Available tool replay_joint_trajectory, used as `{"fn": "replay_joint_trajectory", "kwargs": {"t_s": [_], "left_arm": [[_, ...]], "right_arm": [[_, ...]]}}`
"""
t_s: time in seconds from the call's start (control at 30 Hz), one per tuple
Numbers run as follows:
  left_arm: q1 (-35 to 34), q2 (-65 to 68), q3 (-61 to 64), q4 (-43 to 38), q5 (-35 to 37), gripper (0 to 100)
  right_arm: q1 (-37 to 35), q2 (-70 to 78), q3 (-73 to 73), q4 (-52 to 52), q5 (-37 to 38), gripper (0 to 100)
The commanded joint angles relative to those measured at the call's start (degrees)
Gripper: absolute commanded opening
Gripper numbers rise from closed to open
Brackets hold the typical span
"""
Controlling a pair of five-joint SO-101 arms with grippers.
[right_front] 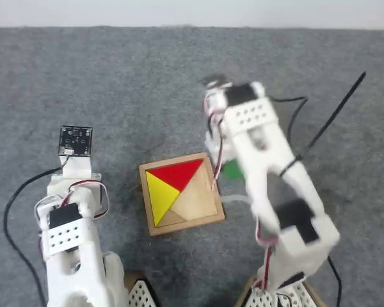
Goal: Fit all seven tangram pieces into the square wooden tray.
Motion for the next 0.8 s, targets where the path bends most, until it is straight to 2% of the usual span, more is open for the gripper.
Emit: {"fn": "replay_joint_trajectory", "kwargs": {"t_s": [0.0,0.17,0.47,0.77], "left_arm": [[-0.26,-1.41,-0.48,-0.97,0.09,1],[-0.26,-1.41,-0.48,-0.97,0.09,1],[-0.26,-1.41,-0.48,-0.97,0.09,1],[-0.26,-1.41,-0.57,-0.97,0.09,1]], "right_arm": [[-5.85,-12.44,13.27,-9.98,-0.35,8.0],[-12.62,-16.31,24.97,-20.0,5.36,8.0],[-17.54,-16.31,29.45,-24.13,15.03,8.4],[-18.15,-10.77,28.13,-30.9,15.65,8.4]]}}
